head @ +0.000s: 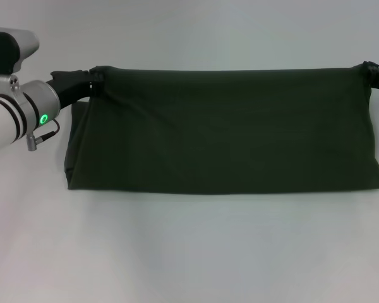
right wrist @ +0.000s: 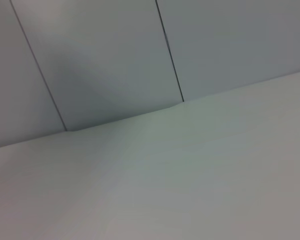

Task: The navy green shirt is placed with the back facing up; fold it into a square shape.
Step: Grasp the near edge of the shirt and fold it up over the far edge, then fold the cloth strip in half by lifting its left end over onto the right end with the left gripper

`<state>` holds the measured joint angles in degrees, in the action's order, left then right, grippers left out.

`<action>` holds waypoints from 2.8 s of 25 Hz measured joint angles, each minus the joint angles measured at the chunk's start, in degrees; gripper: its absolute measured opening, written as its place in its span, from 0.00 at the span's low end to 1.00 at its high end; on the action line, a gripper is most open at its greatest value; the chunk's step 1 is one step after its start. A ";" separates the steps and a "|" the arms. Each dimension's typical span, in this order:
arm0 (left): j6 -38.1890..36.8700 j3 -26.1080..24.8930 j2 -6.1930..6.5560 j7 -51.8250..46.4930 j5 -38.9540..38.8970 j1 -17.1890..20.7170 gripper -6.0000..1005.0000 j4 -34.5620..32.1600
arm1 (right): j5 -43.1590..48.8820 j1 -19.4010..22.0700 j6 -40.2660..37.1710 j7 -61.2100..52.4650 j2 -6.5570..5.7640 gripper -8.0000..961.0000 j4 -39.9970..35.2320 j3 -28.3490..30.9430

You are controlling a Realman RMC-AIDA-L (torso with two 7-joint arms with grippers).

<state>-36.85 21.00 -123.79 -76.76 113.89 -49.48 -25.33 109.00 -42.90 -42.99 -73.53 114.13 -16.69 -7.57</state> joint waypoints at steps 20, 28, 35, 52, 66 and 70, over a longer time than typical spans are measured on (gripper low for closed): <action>2.40 0.10 -0.08 1.99 -2.08 -0.12 0.05 1.08 | -0.22 -1.05 4.07 0.73 1.02 0.06 0.01 -5.17; 6.11 0.06 -0.31 2.07 -9.33 0.85 0.25 1.49 | -0.29 -1.31 6.35 0.87 1.41 0.28 -2.62 -7.81; -5.98 0.09 -0.20 1.68 -12.56 5.40 0.56 0.63 | 0.12 0.35 0.17 -2.47 0.81 0.59 -3.41 -8.87; -40.70 1.74 -0.38 2.13 -8.83 18.74 0.92 -4.86 | 0.21 14.30 -28.99 -20.32 1.58 0.76 -17.20 -12.56; -28.61 1.61 -0.55 6.09 -2.74 19.21 0.92 -5.01 | 0.40 18.44 -34.36 -34.99 -2.21 0.76 -17.03 -17.22; -23.50 1.60 -0.60 6.59 -2.70 19.25 0.92 -4.27 | 0.40 18.48 -33.95 -35.12 -2.06 0.75 -16.77 -16.92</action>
<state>-60.35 22.60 -124.39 -70.18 111.20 -30.24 -29.61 109.39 -24.42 -76.94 -108.65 112.07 -33.46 -24.49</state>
